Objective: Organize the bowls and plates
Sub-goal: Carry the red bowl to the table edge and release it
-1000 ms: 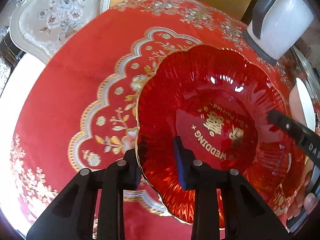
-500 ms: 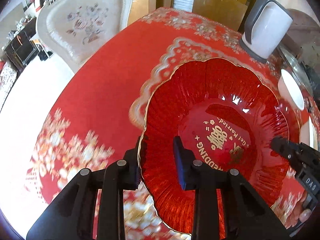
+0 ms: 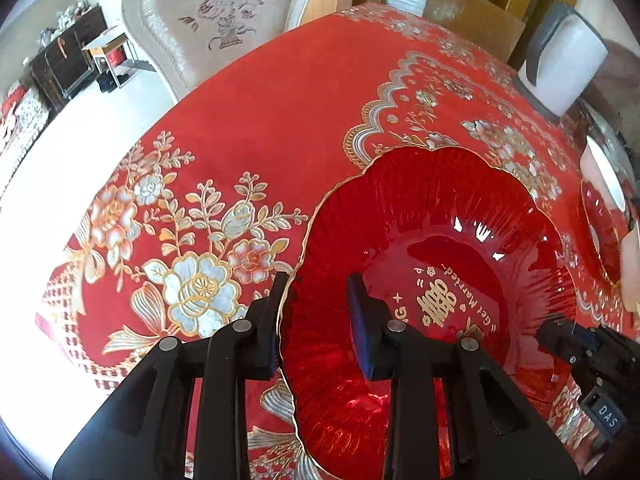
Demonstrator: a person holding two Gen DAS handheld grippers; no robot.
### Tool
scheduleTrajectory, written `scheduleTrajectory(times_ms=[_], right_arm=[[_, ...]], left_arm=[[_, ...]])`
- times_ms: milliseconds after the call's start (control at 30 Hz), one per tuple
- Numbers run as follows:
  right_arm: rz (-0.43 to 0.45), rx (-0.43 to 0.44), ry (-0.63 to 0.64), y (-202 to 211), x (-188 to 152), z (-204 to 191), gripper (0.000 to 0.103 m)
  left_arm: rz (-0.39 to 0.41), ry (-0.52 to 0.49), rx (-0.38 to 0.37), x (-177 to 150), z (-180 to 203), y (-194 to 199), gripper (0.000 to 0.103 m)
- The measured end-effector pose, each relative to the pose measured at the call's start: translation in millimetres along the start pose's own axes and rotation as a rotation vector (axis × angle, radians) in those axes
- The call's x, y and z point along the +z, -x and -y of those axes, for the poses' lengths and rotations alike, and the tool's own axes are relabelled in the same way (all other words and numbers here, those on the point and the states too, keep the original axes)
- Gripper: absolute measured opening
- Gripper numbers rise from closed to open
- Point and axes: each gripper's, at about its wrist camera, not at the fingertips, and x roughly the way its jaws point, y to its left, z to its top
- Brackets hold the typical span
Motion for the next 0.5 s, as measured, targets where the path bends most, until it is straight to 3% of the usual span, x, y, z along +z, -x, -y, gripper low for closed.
scheduleTrajectory(times_ms=[133, 233, 300, 433, 500], right_arm=[[0.006, 0.011, -0.014, 0, 0, 1, 0.023], [0.000, 0.016, -0.055, 1, -6, 7, 0.046], [0.014, 0.026, -0.085, 5, -9, 15, 0.047], [0.054, 0.036, -0.117, 21, -15, 26, 0.047], [0.070, 0.036, -0.123, 29, -18, 29, 0.053]], left_arm=[[0.035, -0.007, -0.005, -4, -2, -2, 0.032], [0.083, -0.037, 0.052, -5, 0, 6, 0.032], [0.101, -0.035, 0.066, -3, -2, 11, 0.032], [0.144, 0.016, -0.013, 1, -13, 29, 0.032], [0.166, 0.019, -0.016, 3, -11, 41, 0.032]])
